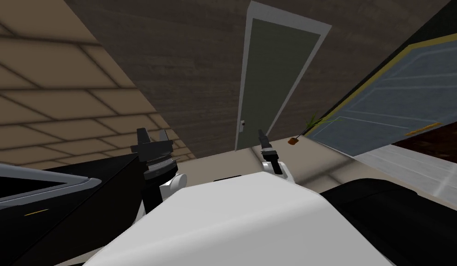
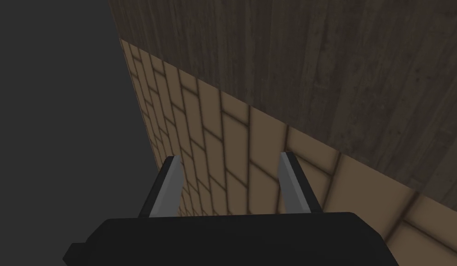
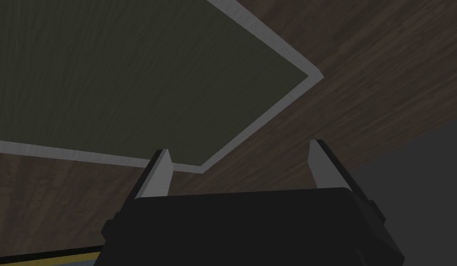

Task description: Pull the door open

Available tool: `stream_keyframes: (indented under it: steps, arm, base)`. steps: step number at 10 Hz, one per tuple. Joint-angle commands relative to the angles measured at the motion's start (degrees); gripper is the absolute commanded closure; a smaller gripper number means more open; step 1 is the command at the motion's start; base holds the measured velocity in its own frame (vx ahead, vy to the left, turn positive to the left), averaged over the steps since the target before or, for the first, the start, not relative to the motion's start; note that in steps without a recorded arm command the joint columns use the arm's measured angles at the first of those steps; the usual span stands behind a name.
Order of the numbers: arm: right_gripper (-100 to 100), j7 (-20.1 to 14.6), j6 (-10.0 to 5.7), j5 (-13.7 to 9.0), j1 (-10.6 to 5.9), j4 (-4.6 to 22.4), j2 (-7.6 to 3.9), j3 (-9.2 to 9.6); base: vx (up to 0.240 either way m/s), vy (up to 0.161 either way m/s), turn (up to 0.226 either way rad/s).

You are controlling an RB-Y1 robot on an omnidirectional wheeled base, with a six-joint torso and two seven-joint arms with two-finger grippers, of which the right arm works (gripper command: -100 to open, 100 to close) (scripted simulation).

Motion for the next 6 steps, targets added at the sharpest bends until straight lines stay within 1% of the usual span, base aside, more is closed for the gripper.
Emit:
stream_keyframes:
  steps: [1,2,6]
  arm:
    - [-100,2.16,-0.04,1.22,-0.16,1.59,0.09,-1.03]
    - [-100,3.41,-0.05,1.96,-0.39,2.69,0.11,-1.72]
    - [-100,8.40,-0.08,4.89,-1.32,7.13,0.25,-4.49]
  base:
    - [0.082,-0.064,0.182]
    - [0.089,-0.066,0.143]
    - [0.081,-0.072,0.180]
